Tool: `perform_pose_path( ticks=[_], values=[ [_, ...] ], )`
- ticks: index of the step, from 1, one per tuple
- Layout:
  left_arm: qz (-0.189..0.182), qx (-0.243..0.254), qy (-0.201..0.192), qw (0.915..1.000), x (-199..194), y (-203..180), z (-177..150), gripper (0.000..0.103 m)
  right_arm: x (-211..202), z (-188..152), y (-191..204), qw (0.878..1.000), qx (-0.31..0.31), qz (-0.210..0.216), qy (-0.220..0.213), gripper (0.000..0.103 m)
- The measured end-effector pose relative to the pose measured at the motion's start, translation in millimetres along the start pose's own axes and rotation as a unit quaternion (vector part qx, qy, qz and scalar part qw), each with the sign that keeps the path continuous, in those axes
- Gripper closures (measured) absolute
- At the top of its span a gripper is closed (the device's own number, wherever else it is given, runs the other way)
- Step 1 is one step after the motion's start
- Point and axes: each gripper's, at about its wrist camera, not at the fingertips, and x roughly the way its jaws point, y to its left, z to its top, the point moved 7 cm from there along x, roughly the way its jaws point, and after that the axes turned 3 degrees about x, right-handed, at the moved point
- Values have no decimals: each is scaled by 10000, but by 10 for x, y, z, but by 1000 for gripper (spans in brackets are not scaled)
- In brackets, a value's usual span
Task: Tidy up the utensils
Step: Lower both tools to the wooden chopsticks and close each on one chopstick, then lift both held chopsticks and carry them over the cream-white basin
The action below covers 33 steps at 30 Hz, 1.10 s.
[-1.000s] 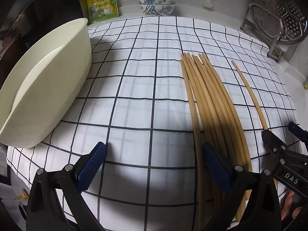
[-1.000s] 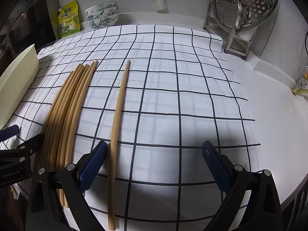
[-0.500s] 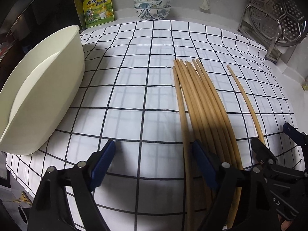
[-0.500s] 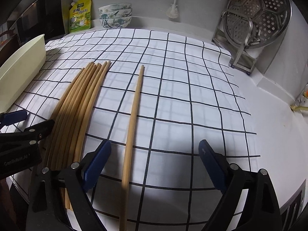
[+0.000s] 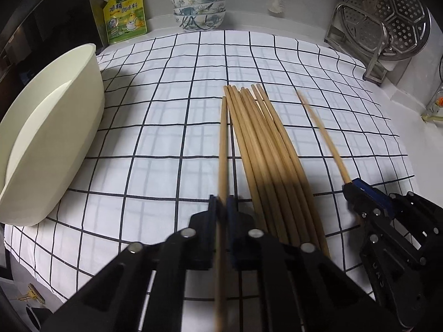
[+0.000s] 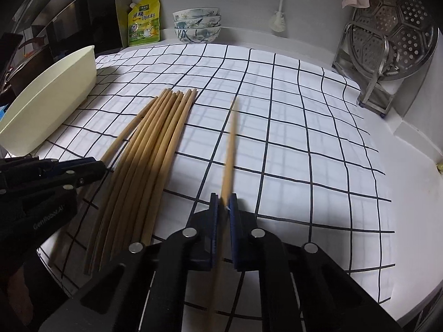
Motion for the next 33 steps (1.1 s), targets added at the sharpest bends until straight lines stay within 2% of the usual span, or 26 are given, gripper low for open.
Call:
perform_pose_path(
  ticks=[9,17,23,26,33],
  values=[
    [-410,-23,142,9991,-77,22,-14,95,-82,58,-112,9987,471,141,-143,96],
    [-722,24,-186,9972,-423,128,187,95,-287,231,41,9960,782,288,-315,96],
    [-754,-286,-709,9942,-856,575,420,95,-530,569,356,9937,779,493,-632,96],
    [-738,-375,-908,9924,-1051,875,537,95,-613,846,650,9916,733,773,-730,96],
    [-217,-690,-1295,9889,-1415,1821,694,95,-670,1438,1526,9847,357,1412,-958,96]
  ],
)
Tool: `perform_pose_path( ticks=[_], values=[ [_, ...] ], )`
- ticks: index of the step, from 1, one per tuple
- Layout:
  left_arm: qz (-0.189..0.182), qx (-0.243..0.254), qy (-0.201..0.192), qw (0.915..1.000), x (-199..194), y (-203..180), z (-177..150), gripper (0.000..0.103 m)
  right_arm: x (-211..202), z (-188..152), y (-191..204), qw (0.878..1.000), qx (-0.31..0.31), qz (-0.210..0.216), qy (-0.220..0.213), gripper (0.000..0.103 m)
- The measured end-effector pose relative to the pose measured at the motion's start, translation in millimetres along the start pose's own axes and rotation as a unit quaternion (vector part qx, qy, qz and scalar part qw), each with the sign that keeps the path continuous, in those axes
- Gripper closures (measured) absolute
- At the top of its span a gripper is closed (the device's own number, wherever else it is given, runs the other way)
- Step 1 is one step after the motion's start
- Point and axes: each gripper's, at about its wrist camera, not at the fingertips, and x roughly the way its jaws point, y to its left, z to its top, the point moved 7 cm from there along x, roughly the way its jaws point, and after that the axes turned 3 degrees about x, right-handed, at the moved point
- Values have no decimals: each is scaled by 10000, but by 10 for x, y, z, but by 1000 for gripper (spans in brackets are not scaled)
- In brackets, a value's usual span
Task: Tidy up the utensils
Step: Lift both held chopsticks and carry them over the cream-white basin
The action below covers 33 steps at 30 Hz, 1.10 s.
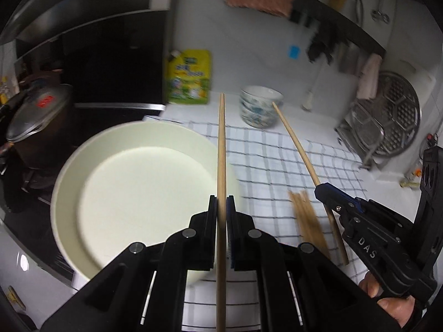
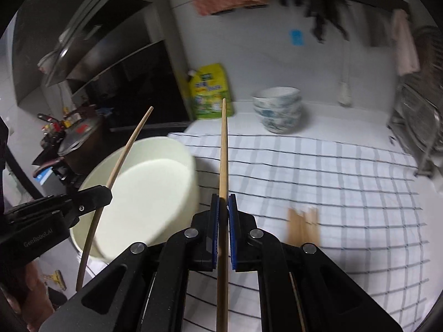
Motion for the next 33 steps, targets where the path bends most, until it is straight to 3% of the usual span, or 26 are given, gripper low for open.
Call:
perform_pose_path(
  ticks=[6,13,23,30,32,33],
  values=[
    [456,-374,-28,9983,74,728,52,95,428,145,658,9984,-189,477,255,96],
    [547,-591,147,9966,339,1136,-50,95,929,85,1107,9944,-310,674,753,96],
    [534,-707,487,9949,717,1352,-195,95,1440,-159,1264,9885,-292,582,1367,96],
    [555,-756,545,9941,829,1410,-245,95,1520,-221,1184,9883,-247,446,1438,96],
    [595,-785,537,9937,819,1436,-253,88,1503,-217,1189,9885,-287,407,1426,96],
    [611,-812,533,9934,810,1453,-256,76,1486,-214,1184,9891,-290,390,1386,94]
  ],
)
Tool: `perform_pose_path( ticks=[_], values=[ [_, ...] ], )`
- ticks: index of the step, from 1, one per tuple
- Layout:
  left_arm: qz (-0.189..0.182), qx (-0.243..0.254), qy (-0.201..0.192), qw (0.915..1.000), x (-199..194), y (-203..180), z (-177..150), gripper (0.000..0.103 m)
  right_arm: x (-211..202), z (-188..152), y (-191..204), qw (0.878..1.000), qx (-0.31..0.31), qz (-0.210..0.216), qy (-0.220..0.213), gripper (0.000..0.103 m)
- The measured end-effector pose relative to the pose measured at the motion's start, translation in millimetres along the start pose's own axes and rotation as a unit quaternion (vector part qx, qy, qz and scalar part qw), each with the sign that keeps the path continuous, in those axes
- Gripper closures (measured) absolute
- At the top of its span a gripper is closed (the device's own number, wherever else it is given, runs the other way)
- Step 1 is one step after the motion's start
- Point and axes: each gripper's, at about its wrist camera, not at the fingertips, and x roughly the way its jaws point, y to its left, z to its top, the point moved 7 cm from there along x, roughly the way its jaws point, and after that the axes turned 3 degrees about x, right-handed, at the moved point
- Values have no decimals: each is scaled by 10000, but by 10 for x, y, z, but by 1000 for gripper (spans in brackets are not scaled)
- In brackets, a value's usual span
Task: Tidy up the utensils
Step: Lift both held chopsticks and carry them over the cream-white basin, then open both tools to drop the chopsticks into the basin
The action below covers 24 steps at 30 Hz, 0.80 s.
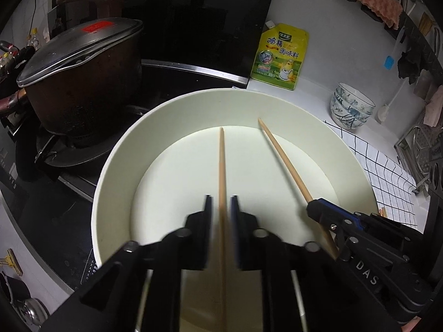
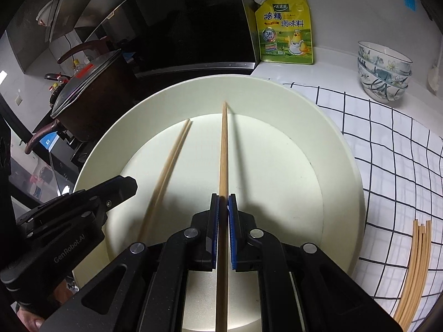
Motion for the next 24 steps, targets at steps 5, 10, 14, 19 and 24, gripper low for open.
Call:
perform_pose_path(
  ticks=[5,10,14,19,24],
  values=[
    [46,-78,-112,9999,-82,48,-23,58,-115,-9,-22,9999,-61,-76,-140,86],
    [108,-63,-161,9998,-166,64,-84,58,-236,-67,-34,9997,-81,-110,-224,86],
    [110,-43,-185,9998,-248,48,-136,58,-347,-104,-39,9995,-46,-110,-286,86],
    [135,-1,-294,9995,-386,18,-175,58,-535,-189,-52,9988,-108,-207,-428,85],
    [219,113,-448,9987,-544,-70,-212,53,-737,-268,-97,9978,-131,-313,-573,78]
  ],
)
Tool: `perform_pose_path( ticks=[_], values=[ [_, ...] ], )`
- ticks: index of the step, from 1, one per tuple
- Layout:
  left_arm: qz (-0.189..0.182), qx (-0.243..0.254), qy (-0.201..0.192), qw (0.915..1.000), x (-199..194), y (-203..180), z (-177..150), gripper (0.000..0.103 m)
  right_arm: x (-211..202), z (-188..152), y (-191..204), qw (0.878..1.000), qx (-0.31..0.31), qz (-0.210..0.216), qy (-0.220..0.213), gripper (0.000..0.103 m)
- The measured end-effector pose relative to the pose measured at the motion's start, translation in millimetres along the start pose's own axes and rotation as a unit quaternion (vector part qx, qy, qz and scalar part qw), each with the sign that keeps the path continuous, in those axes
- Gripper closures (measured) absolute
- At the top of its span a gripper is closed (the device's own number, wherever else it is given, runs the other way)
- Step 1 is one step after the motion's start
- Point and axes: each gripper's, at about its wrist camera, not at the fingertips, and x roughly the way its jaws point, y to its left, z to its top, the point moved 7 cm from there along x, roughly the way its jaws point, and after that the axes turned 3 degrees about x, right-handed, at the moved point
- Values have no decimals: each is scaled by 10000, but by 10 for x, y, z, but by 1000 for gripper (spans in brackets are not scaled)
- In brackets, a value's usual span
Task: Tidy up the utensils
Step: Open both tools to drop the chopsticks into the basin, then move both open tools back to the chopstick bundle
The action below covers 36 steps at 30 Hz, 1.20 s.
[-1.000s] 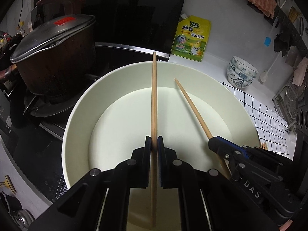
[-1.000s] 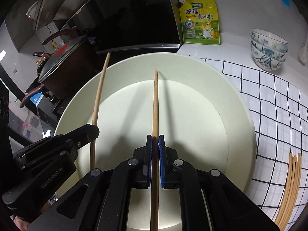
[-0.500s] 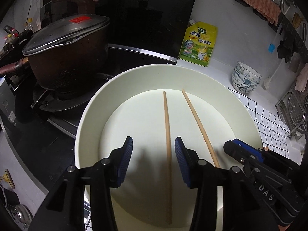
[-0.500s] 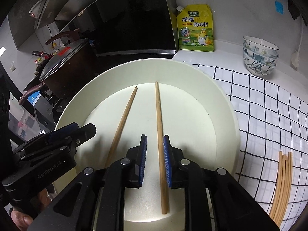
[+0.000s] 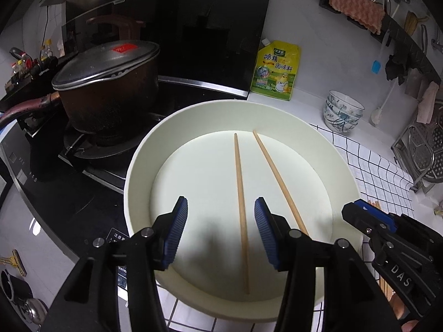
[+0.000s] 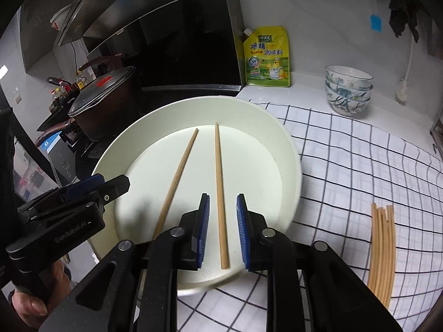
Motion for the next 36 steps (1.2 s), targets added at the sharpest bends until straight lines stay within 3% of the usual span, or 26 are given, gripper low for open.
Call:
perform_pose_path(
  ticks=[2,8,11,16,29,36],
  values=[
    [-53,68,-41,10000,-55,-66,-14,52,-97,-20,-59,10000,36,-39,-80,72],
    [-89,264,-111,9995,-171,-279,-85,44,-324,-99,-261,9995,135,-189,-212,71],
    [-177,349,-149,9991,-241,-407,-139,39,-450,-153,-360,9991,254,-117,-304,56],
    [-168,478,-341,9981,-386,-593,-232,20,-664,-331,-541,9985,330,-164,-409,51],
    [-555,862,-226,9945,-519,-1318,-555,14,-1204,-926,-1606,9892,1000,-938,-528,42],
    [-731,1179,11,9903,-406,-1826,-823,14,-1225,-1165,-2124,9840,1129,-1323,-386,39]
  ],
)
